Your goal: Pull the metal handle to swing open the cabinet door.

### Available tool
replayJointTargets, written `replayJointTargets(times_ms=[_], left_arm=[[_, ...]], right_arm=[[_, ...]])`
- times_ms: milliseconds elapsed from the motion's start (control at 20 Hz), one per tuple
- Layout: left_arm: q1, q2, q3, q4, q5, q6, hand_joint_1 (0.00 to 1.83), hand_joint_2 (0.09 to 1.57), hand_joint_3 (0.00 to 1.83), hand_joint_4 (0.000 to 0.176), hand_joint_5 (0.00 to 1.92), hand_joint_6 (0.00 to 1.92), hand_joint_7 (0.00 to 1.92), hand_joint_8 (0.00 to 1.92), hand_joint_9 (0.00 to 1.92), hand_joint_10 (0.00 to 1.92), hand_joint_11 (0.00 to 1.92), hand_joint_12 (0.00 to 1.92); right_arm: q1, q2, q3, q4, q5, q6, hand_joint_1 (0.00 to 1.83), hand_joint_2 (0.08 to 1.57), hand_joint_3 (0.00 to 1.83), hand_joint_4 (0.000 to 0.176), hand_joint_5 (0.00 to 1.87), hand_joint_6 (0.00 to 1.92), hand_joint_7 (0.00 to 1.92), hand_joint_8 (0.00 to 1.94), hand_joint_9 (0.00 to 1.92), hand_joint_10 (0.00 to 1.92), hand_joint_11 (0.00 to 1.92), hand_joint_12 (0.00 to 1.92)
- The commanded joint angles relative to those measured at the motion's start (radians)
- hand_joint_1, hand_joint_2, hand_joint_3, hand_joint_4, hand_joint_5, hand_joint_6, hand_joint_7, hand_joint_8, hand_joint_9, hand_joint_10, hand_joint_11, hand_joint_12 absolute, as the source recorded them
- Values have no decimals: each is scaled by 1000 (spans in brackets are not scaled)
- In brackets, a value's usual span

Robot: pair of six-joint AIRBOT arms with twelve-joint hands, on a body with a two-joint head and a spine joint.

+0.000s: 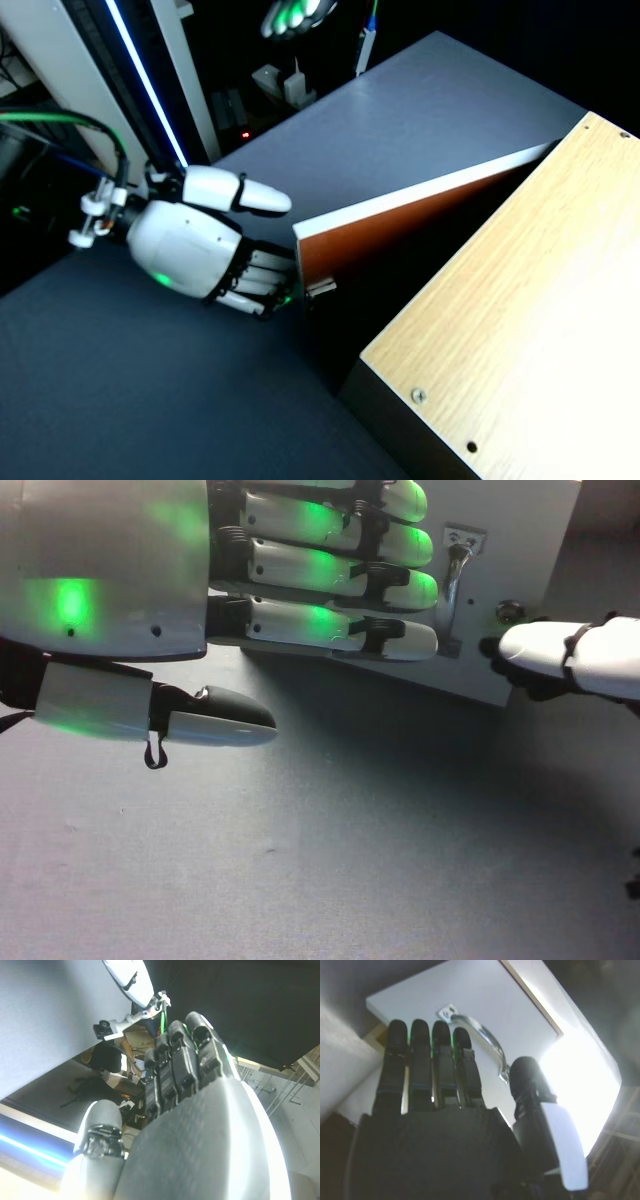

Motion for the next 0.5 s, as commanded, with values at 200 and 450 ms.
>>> replayJointTargets(times_ms=[200,450], left_arm=[[-8,8,1,-99,-25,8,0,1490,2,0,266,0,259,0,229,0,0,494],[-8,8,1,-99,-25,8,0,1499,5,0,258,0,257,0,230,1,0,497]], right_arm=[[4,49,4,-67,-49,9,0,1377,2,0,344,0,328,0,288,0,0,860],[4,89,19,-141,6,8,0,1384,3,0,351,2,342,3,306,5,0,879]])
